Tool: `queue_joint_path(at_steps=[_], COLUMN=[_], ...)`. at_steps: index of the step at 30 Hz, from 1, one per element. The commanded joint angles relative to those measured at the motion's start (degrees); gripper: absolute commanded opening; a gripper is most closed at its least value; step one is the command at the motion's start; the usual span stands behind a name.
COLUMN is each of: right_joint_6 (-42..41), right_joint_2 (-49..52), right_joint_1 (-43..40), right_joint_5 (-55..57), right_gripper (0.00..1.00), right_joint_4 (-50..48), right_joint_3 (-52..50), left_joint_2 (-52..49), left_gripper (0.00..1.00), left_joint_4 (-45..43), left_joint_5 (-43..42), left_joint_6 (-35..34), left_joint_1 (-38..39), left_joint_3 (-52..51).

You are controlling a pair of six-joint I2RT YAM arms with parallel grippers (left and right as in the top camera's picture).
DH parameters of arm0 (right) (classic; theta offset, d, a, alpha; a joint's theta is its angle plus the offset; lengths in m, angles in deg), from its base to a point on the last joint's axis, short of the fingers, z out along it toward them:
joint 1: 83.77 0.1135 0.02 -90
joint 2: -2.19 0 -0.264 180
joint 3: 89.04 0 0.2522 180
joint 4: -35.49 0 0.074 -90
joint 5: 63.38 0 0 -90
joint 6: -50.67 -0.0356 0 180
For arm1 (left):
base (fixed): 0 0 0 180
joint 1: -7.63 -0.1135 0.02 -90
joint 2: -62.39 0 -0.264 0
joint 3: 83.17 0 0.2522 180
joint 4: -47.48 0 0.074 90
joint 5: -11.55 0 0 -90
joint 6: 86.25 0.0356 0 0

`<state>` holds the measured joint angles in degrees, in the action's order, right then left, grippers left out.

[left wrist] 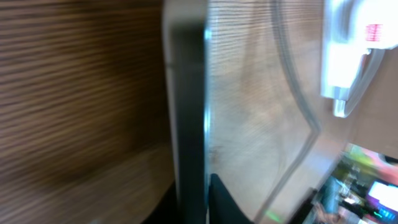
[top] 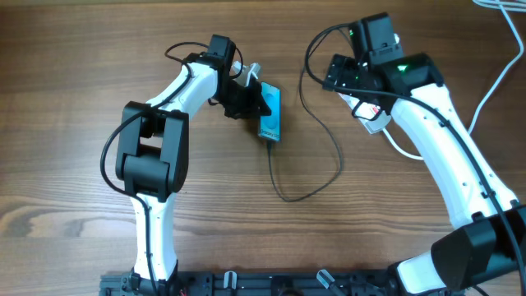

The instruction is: Plug charger to phone and switch on socket

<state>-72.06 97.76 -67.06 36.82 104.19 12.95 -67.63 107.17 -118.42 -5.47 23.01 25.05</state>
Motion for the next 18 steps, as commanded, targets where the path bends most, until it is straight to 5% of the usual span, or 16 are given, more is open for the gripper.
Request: queue_joint_path(at_steps=[1,3,6,15,17,18], right_joint_6=[-2.1,-2.2,-1.8,-1.8,-1.7,-1.6], right_joint_2=[-0.2,-0.2,0.1,8.5,11.3,12.6], right_joint_1=[-3.0,-4.9,-7.4,-12.3,-14.1,-14.9], right_joint_5=[1.8,1.8,1.9,2.1,1.5,1.4], right_gripper=[1.00,1.00,1.00,1.00,1.00,0.99], right_joint_4=[0.5,0.4,0.5,-1.4,-2.4,-2.9], right_joint_3=[0.7,0.6,0.5,0.5,0.5,0.5], left_joint_2=[-0.7,-0.7,-0.7,12.4,19.0,20.7], left_gripper=[0.27,0.44,0.55,0.68,0.96,1.00], left_joint_4=[1.3,1.5,1.5,3.0,3.2,3.2], left_joint_5=[10.5,12.5,14.9,18.9,18.9,18.9], left_joint_6=[1.5,1.5,1.4,1.1,1.1,1.1], left_joint_1=[-0.2,-0.2,-0.2,-4.9,-7.2,-7.8], left_joint_3=[0.0,0.0,0.0,0.1,0.1,0.1])
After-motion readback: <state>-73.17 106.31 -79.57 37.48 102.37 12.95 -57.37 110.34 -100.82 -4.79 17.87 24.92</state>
